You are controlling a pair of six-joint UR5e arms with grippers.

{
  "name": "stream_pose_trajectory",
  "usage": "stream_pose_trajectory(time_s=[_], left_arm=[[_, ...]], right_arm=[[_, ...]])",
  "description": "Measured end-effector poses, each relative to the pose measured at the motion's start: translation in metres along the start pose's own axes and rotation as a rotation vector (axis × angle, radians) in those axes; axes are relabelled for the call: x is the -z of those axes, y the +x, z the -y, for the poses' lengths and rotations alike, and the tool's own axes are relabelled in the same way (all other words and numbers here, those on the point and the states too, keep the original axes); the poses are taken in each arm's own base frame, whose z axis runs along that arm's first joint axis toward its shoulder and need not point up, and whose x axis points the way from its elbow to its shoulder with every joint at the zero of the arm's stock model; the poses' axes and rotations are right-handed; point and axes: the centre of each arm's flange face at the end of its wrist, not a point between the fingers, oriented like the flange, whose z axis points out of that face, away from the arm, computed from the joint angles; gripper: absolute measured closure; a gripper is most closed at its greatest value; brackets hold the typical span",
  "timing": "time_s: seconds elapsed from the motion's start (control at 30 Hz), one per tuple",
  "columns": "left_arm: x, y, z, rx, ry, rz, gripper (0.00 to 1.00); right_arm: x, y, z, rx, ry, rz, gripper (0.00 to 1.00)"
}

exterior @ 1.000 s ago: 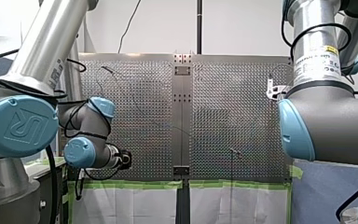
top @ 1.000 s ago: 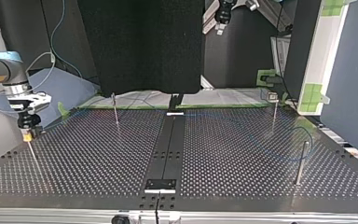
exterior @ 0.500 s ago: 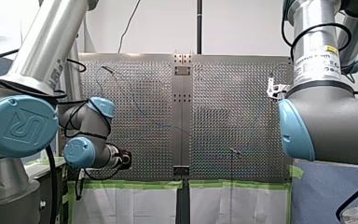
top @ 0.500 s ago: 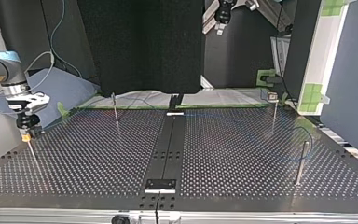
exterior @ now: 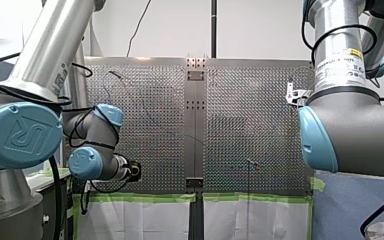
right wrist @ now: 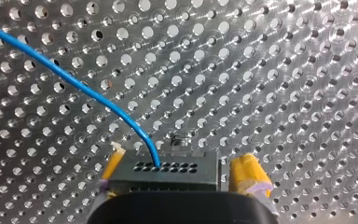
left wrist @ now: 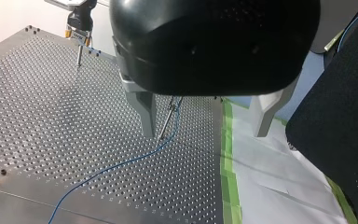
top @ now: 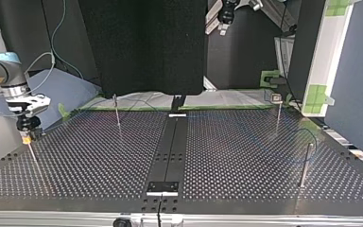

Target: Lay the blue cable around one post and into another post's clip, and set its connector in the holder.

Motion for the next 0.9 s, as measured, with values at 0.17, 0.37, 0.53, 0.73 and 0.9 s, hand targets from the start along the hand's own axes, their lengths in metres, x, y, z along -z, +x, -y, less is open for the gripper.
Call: stream_pose_trajectory(time_s=[0.17,0.37,0.53,0.73,0.9], left_arm=[[0.0003,0.0002,-0.0001,0.000,0.000,-0.001,0.00],[0.0004,0.0002,-0.0001,-0.001,0.000,-0.001,0.00],[0.0003,0.0002,-0.0001,0.001,0.000,-0.001,0.00],[0.0005,0.0003,0.0001,0.001,0.001,-0.001,0.00],[0.0006,0.0004,0.0001,0.001,0.001,-0.001,0.00]], right_arm=[[0.0005,0.0013,-0.0001,0.000,-0.019,0.004,0.01],[0.0007,0.0016,-0.0020,-0.003,-0.034,0.004,0.01],[0.0006,0.0014,-0.0011,-0.006,-0.033,0.004,0.01],[0.0002,0.0013,0.0005,-0.007,-0.029,0.004,0.01],[0.0003,0.0005,0.0006,-0.008,-0.028,0.006,0.32]])
